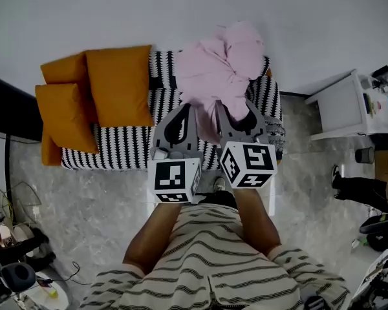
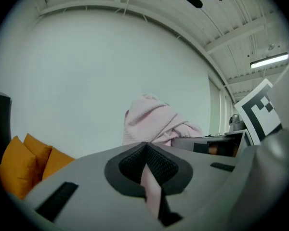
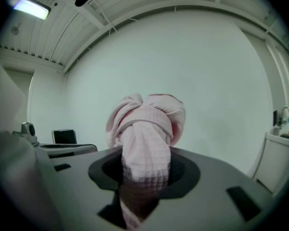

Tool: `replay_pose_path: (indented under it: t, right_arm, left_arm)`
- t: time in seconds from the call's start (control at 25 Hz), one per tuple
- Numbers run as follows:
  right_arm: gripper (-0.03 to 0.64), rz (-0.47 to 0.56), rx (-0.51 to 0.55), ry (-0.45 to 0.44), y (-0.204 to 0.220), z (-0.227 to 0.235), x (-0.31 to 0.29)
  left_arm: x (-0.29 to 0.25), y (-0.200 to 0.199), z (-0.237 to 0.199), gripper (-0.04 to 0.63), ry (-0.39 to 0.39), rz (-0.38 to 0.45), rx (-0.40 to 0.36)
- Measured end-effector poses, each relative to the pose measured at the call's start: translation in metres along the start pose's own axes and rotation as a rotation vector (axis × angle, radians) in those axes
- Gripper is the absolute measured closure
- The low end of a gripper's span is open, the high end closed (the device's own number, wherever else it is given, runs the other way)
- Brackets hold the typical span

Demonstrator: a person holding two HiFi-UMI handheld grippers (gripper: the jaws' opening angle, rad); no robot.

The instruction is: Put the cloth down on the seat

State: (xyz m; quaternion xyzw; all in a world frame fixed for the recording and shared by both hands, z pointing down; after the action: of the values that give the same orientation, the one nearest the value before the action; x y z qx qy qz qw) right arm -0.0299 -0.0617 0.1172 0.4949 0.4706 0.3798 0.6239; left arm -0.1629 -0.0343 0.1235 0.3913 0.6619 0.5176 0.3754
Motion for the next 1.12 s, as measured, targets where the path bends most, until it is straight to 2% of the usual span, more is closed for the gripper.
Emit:
replay_pose_path:
  t: [0.36, 0.92, 1.12]
  right_arm:
    - [0.440, -0.107, -0.001, 0.040, 0.037, -0.004, -0.028]
    - [0.440, -0.300, -0.094, 0.053, 0.143, 0.036, -0.048]
    - [0.440, -0.361, -0.106, 0.055, 0.179, 0.037, -0.059]
  left_arm:
    - [-0.025, 0.047, -0.023, 0.591, 0.021, -0.120, 0.070]
    - [-0.055, 0.140, -0.013, 0.591, 0.007, -0.305, 0.097]
    - [-0.063, 0.170, -0.024, 0.591, -0.008, -0.340, 0.120]
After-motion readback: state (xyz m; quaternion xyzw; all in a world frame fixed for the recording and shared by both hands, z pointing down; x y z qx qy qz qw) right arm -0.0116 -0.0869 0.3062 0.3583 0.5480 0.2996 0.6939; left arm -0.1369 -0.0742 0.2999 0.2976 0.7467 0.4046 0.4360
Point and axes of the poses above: the fingertips, and each gripper's own axes: x backward along the fingers, z to its right, y out of its underside, the point moved 6 cm from there along x, backward along the fingers, and after that the axes turned 6 degrees about y, right-handed, at the moved point
